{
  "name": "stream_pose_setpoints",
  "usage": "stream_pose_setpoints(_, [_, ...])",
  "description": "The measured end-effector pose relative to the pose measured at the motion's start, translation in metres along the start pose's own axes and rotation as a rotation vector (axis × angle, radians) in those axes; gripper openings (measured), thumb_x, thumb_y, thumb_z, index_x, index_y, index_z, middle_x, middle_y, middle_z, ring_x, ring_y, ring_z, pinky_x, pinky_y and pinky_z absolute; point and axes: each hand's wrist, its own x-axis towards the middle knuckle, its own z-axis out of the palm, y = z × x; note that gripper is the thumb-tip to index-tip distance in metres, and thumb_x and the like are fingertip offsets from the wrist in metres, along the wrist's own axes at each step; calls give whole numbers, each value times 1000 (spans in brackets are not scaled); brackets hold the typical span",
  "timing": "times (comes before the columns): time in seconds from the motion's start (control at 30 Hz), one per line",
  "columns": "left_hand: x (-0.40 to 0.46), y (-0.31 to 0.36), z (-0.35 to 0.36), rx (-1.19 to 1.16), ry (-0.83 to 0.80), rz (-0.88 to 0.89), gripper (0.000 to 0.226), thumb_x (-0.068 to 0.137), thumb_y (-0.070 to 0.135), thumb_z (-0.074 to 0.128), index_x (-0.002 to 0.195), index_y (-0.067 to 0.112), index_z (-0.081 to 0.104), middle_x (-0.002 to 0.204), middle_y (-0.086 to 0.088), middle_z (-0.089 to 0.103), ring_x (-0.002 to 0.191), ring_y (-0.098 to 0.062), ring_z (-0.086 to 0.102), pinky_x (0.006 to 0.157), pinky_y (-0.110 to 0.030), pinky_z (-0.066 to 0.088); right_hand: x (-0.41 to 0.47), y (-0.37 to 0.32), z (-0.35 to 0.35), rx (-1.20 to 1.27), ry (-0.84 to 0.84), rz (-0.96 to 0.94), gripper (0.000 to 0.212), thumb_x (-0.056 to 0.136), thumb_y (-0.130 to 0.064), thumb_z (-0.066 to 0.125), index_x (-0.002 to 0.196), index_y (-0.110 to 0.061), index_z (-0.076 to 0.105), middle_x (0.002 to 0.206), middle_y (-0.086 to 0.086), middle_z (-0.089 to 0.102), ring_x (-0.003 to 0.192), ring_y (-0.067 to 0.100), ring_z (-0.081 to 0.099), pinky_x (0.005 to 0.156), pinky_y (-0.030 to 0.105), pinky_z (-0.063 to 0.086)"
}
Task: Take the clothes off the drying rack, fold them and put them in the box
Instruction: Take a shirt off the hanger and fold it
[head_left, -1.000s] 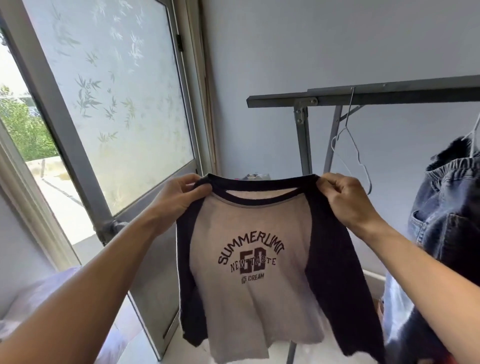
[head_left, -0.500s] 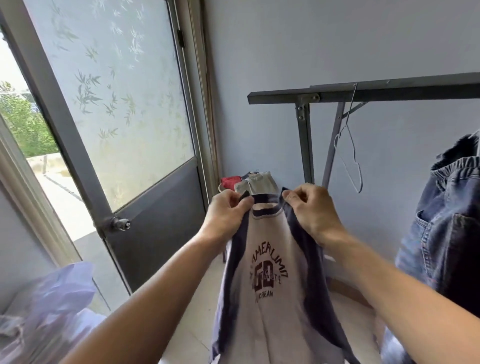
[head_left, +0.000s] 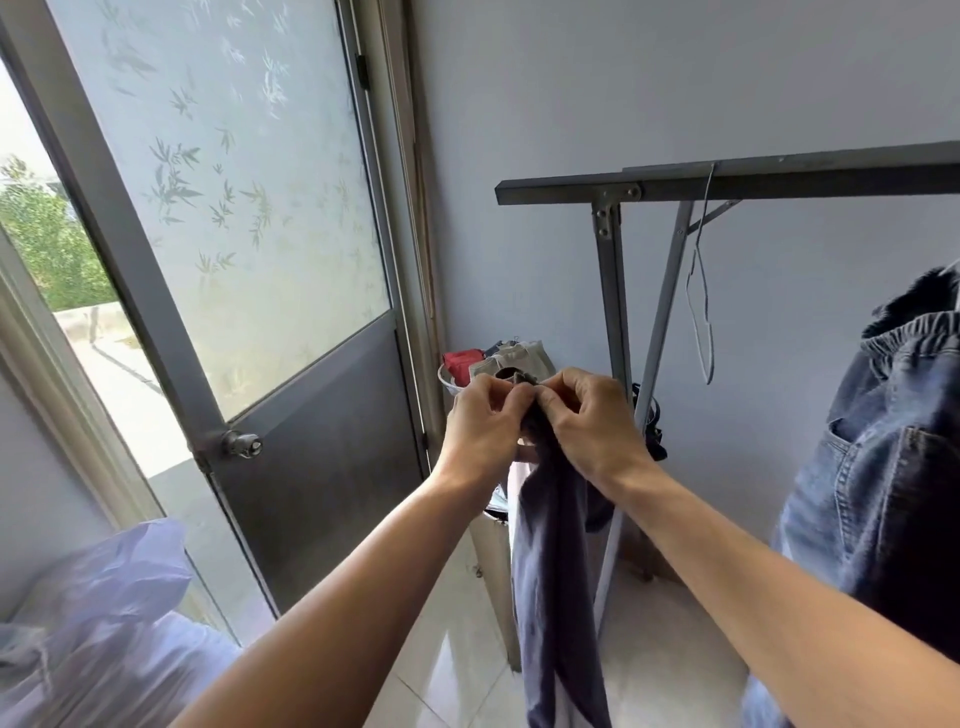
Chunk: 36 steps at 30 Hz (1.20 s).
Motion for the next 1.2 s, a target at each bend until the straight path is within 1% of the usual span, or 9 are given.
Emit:
stream_pose_setpoints(0.17, [-4, 19, -6, -117, -155, -79, 37, 106, 31, 39, 98, 8, 67, 77, -5, 72, 67, -17, 71, 60, -33, 60, 1, -1, -5, 85, -118, 27, 10, 90, -21, 69, 91, -11, 66, 80, 0, 70, 70, 6, 66, 63, 16, 52])
stream_pose_setpoints(0.3, [18, 20, -26, 539, -138, 312, 34, 89, 33, 68, 121, 26, 63, 119, 5, 53, 110, -7, 53, 91, -19, 47, 8, 0, -16, 199, -155, 100, 12, 94, -8, 61, 90, -16, 68, 82, -2, 70, 76, 6, 64, 69, 11, 46])
stream_pose_setpoints(0.4, [34, 26, -34, 755, -428, 429, 51, 71, 59, 73, 117, 42, 60, 135, 12, 48, 123, -3, 38, 105, -22, 29, 11, -6, -25, 307, -312, 77, 19, 96, -3, 56, 88, -16, 68, 79, -5, 71, 77, 6, 66, 71, 17, 50])
stream_pose_setpoints(0.53, [45, 35, -29, 563, -560, 362, 6, 84, 32, 76, 82, 33, 70, 69, 15, 63, 67, -3, 56, 67, -23, 46, 12, -9, -31, 341, -303, 50, 17, 99, -5, 52, 95, -12, 67, 89, 6, 72, 82, 11, 68, 75, 20, 55])
stream_pose_setpoints(0.6, [50, 37, -24, 605, -517, 410, 23, 86, 29, 74, 68, 41, 67, 59, 18, 59, 59, 2, 53, 59, -16, 41, 11, -6, -35, 261, -265, 31, 12, 97, -3, 55, 101, -8, 66, 92, 7, 70, 81, 8, 67, 73, 19, 55])
stream_pose_setpoints(0.77, [58, 45, -18, 741, -514, 453, 29, 85, 33, 74, 63, 24, 58, 54, 13, 49, 53, -4, 44, 55, -25, 37, 5, 8, -44, 37, -314, 102, 19, 84, 2, 55, 91, -14, 64, 77, 4, 67, 67, 6, 62, 59, 17, 50])
stream_pose_setpoints(0.9, [60, 54, -15, 963, -430, 577, 27, 80, 52, 70, 66, 33, 55, 57, 15, 54, 61, -10, 52, 66, -38, 49, 0, 19, -41, -31, -305, 202, 23, 86, -3, 50, 67, -14, 50, 56, -6, 46, 48, 5, 42, 46, 15, 34])
stream_pose_setpoints(1.13, [53, 68, -17, 1132, -363, 675, 31, 82, 57, 66, 85, 26, 67, 74, 7, 63, 72, -18, 60, 71, -42, 54, -9, 15, -32, 227, -365, 157, 22, 95, -40, 55, 104, -20, 58, 81, -21, 66, 76, -9, 61, 67, 10, 47])
stream_pose_setpoints(1.2, [50, 71, -15, 1146, -360, 716, 33, 82, 58, 66, 85, 25, 67, 72, 6, 61, 70, -19, 59, 69, -42, 53, -7, 15, -23, 163, -292, 144, 17, 91, -25, 65, 105, -15, 61, 89, -8, 70, 83, 4, 68, 75, 22, 56])
